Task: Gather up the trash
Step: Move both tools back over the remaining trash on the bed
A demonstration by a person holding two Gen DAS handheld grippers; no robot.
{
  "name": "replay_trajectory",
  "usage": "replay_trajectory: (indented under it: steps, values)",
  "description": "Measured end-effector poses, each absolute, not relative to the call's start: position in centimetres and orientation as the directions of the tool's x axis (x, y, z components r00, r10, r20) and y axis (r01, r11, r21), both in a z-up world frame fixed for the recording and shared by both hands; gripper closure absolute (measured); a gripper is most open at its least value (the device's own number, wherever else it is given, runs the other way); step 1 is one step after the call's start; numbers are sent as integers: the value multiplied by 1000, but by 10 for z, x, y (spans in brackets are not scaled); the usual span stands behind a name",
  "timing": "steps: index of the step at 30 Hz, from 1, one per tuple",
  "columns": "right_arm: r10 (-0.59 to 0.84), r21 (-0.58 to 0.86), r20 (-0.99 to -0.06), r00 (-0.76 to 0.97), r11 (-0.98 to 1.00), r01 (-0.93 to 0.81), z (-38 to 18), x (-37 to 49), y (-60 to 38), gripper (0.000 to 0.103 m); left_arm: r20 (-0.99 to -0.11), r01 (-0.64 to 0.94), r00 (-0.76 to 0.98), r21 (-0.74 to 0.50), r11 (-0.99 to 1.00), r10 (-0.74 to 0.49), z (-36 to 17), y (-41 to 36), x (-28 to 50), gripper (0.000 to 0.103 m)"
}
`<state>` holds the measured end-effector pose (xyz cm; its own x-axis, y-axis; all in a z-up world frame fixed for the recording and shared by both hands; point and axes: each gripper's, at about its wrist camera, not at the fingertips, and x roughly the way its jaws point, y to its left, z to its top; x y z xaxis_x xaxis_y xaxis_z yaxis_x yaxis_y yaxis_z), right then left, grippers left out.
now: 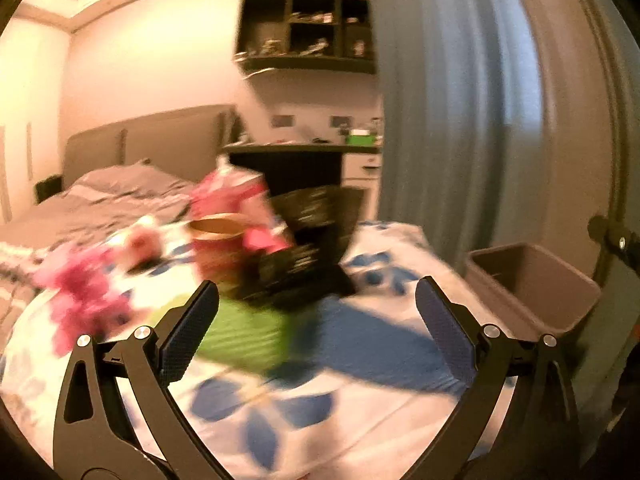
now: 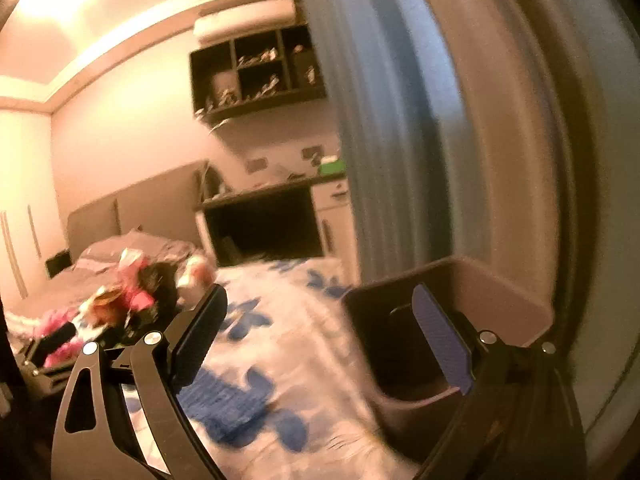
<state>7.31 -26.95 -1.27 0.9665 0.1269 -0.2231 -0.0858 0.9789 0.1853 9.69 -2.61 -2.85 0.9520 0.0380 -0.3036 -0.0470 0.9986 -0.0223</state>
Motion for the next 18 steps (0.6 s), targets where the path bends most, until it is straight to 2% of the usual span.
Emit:
replay_trajectory:
  steps: [5, 10, 18]
  values:
    - [192, 156, -316, 929, 977, -149, -38, 83, -227, 13, -313, -146, 942, -61, 987, 120, -31, 17, 80, 6]
    - [249, 140, -417, 874, 968, -209, -66, 95, -192, 13, -307, -166, 941, -60, 984, 140, -34, 34, 67, 6]
    - [257, 117, -496, 829, 966, -230, -86, 117, -167, 13, -315, -165, 939, -69, 984, 135, -42, 42, 66, 6]
